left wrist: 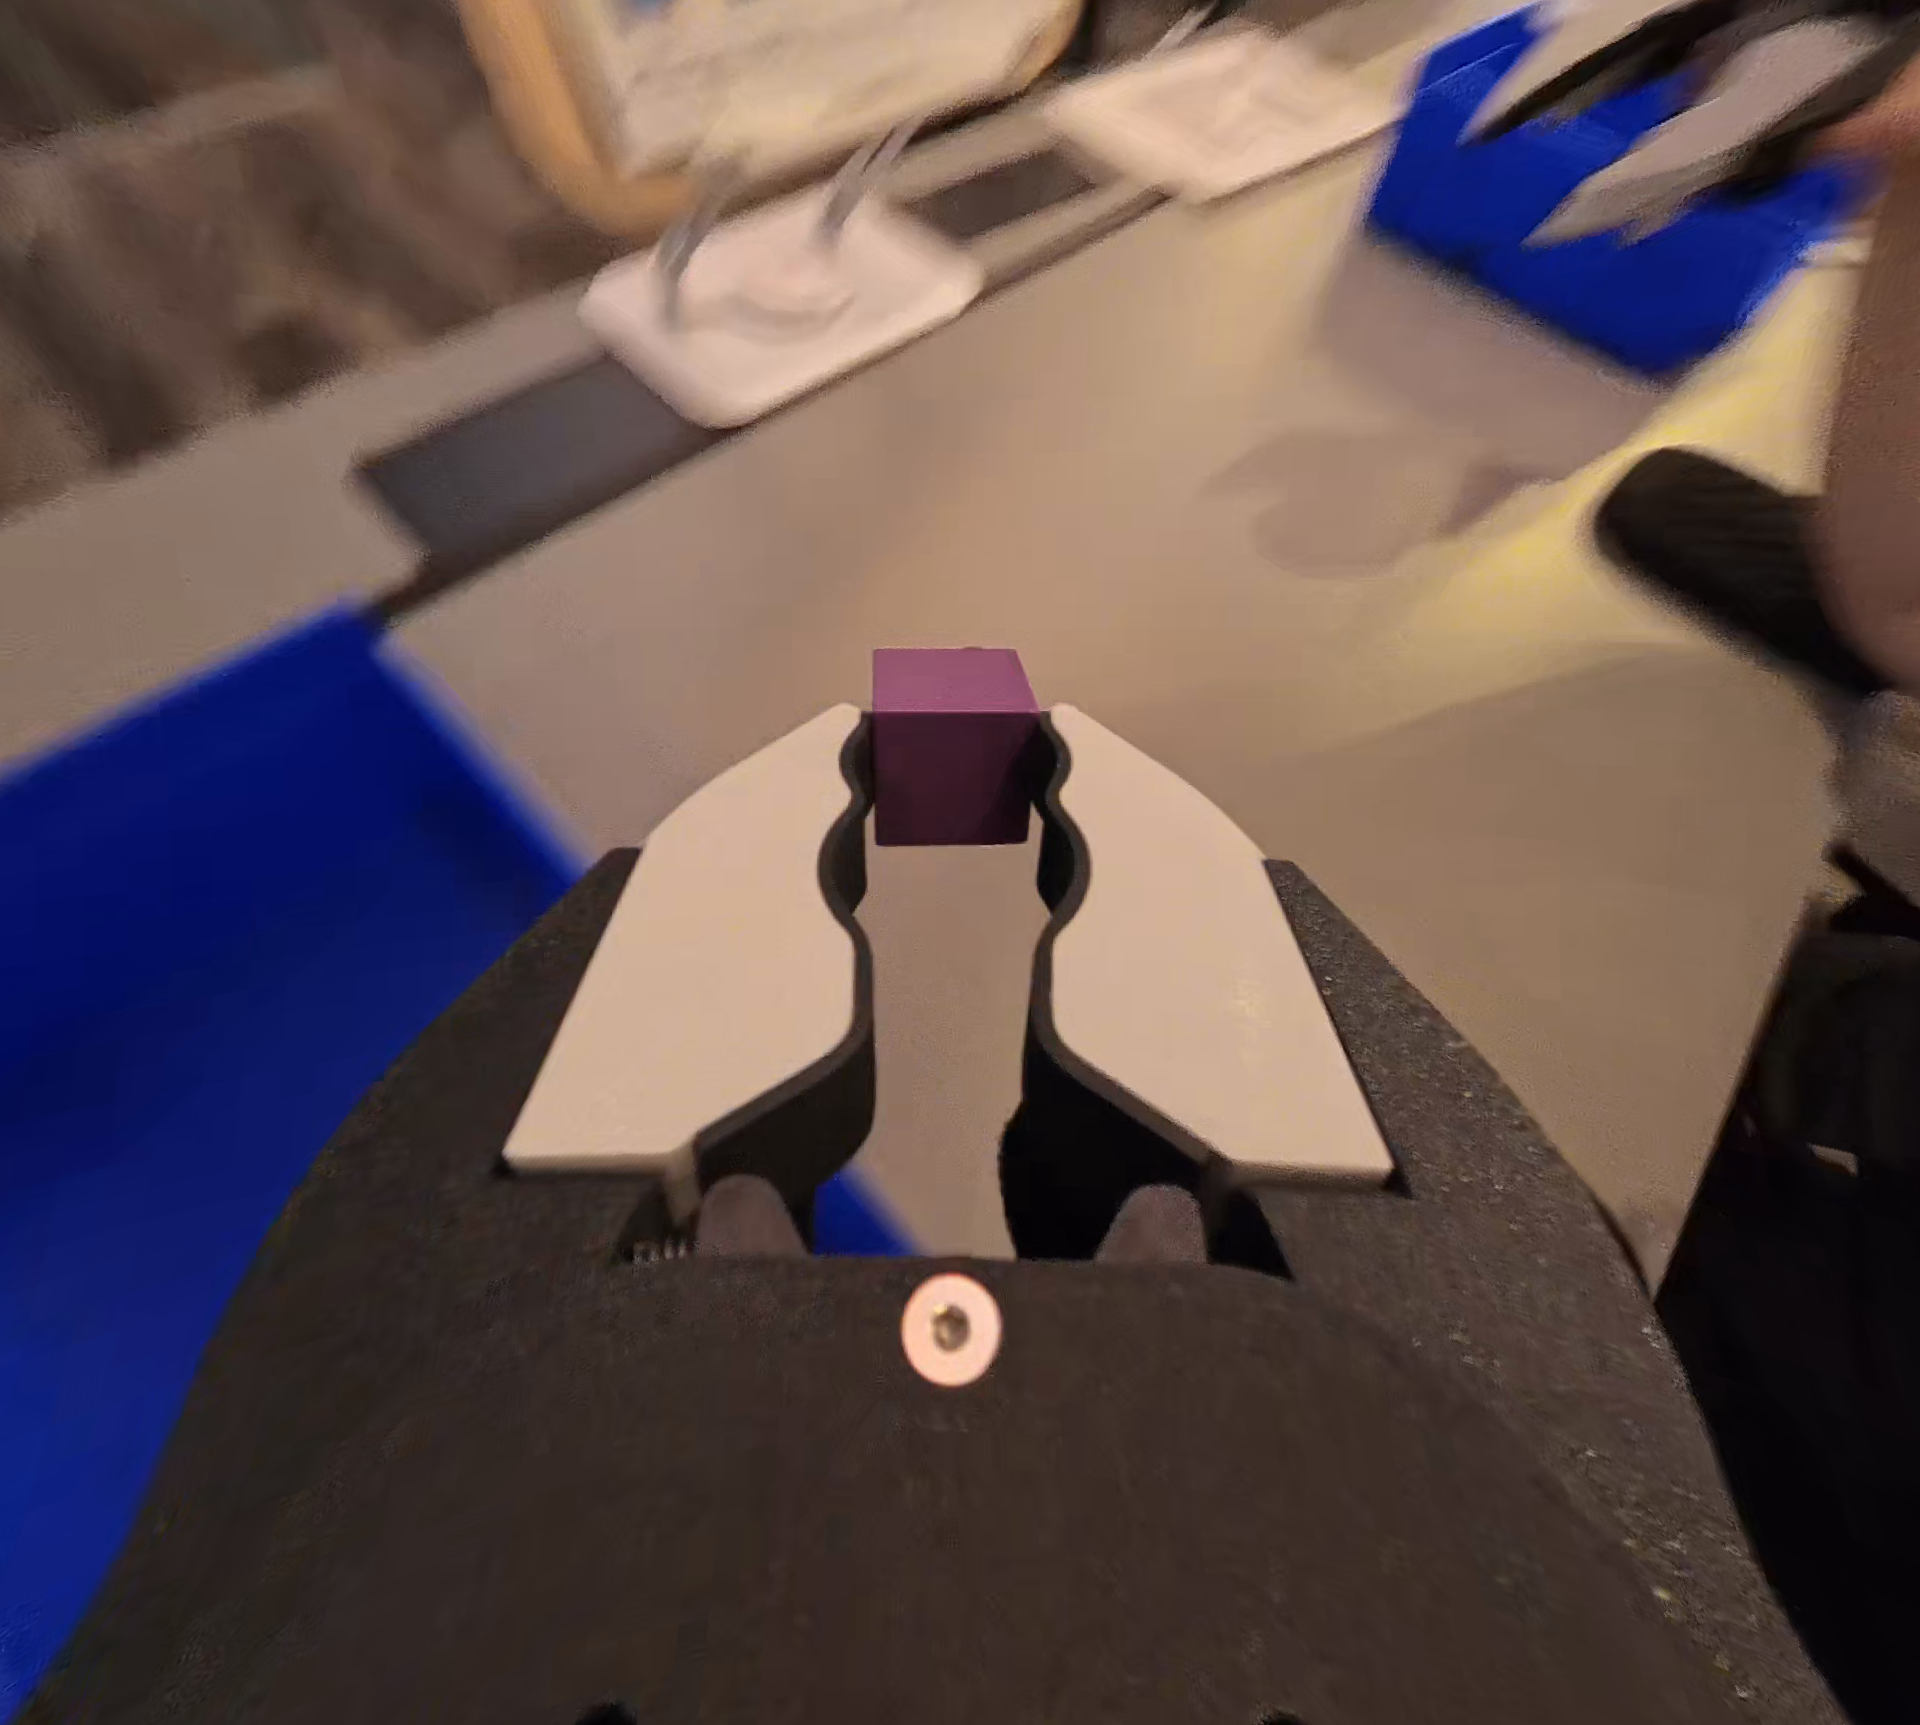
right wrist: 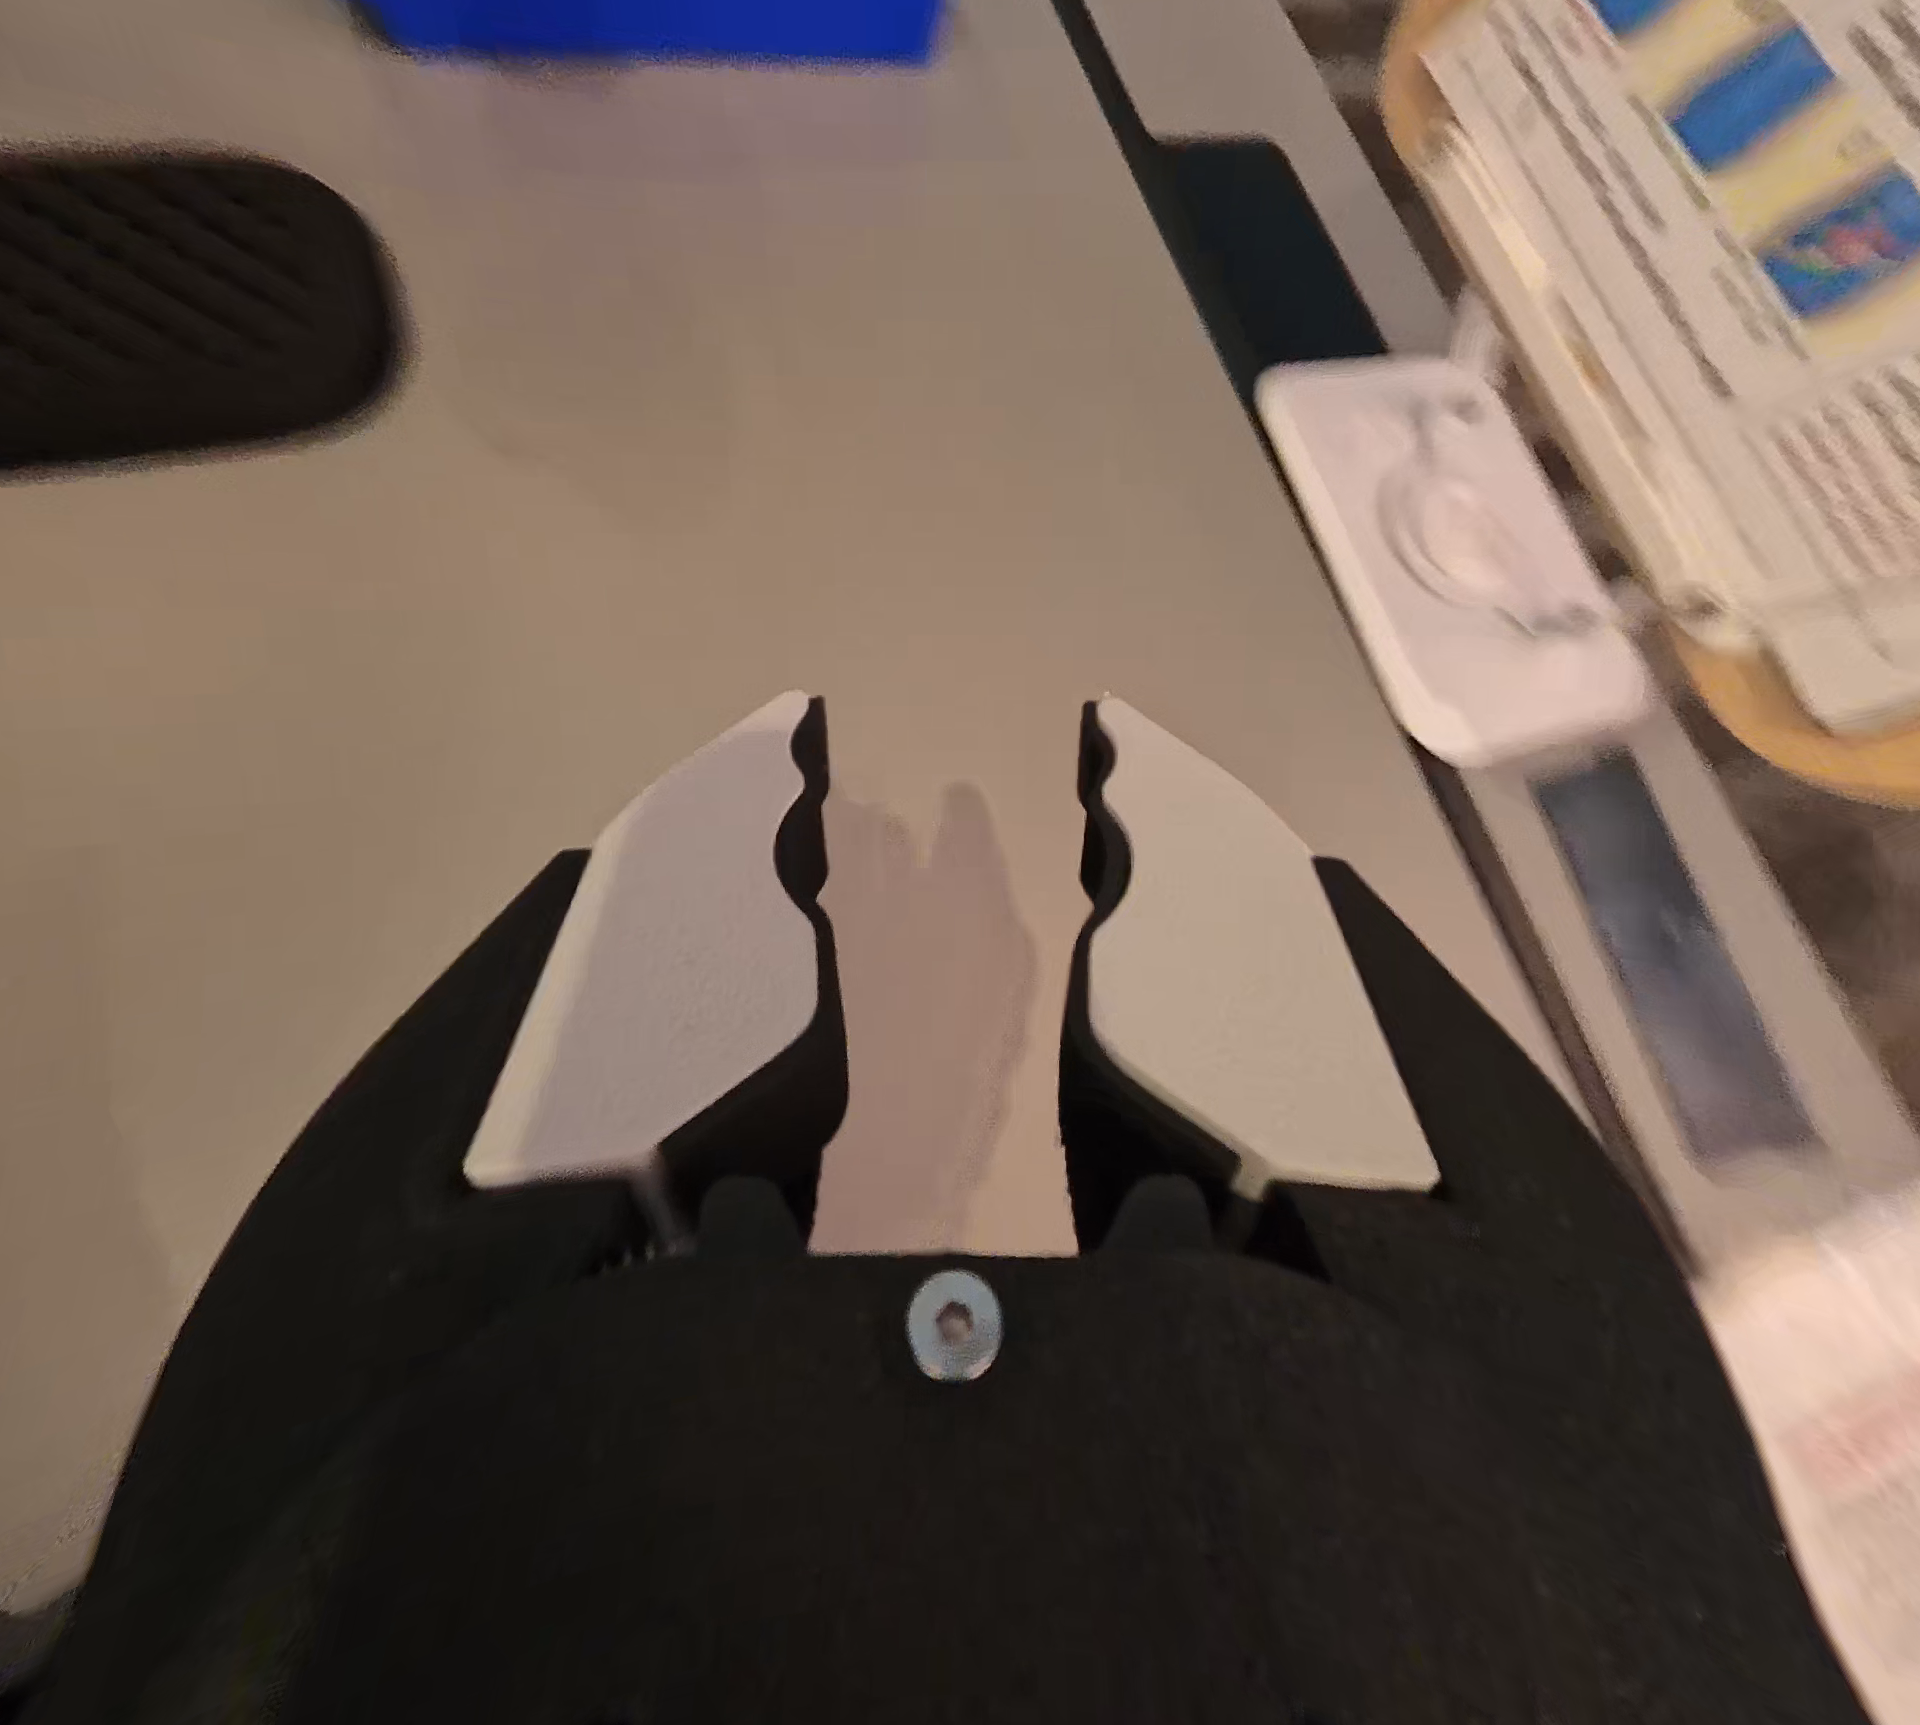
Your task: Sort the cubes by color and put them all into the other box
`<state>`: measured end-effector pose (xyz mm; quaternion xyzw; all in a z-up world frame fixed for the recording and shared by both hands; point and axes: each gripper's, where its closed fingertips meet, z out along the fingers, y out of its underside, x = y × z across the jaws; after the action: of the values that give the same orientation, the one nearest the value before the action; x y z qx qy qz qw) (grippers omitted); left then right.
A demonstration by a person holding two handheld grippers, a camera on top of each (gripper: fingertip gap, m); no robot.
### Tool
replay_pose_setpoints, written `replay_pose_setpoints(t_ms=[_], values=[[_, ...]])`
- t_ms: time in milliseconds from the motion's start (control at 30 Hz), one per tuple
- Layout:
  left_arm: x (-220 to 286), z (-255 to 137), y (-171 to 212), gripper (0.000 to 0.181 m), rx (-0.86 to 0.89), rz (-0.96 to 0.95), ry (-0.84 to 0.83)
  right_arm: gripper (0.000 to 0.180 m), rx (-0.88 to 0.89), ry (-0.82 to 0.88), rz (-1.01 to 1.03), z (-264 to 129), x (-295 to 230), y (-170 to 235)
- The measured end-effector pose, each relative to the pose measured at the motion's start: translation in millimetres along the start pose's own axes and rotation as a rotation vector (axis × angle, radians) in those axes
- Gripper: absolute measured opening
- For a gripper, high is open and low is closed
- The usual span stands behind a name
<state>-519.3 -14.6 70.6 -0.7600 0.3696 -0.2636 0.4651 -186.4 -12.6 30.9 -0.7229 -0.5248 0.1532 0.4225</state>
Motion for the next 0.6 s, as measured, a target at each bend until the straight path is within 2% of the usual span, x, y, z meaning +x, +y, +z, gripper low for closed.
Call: replay_pose_setpoints(t_ms=[100,200,267,367,433,533,600], values=[[60.2,20.0,-42.4,0.028,0.208,0.181,0.088,0.045,0.19,-0.286,0.142,11.8,-45.8,-45.0],[108.8,52.6,-63.6,0.029,0.305,0.326,0.155,0.048,0.24,-0.406,0.293,18.3,-65.0,-69.0],[132.5,77.9,-74.2,0.029,0.331,0.413,0.181,0.047,0.312,-0.516,0.387,9.6,-76.0,-86.0],[162.2,110.0,-91.3,0.029,0.356,0.528,0.232,0.04,0.473,-0.661,0.623,-19.3,-66.2,-108.0],[176.5,127.3,-102.7,0.029,0.381,0.6,0.262,0.038,0.603,-0.696,0.754,-38.4,-45.2,-112.2],[195.7,147.6,-117.6,0.029,0.425,0.633,0.323,0.046,0.589,-0.627,0.806,-39.7,-24.7,-95.5],[204.8,159.3,-122.9,0.029,0.452,0.663,0.338,0.05,0.6,-0.703,0.824,-47.1,-28.5,-96.3]])
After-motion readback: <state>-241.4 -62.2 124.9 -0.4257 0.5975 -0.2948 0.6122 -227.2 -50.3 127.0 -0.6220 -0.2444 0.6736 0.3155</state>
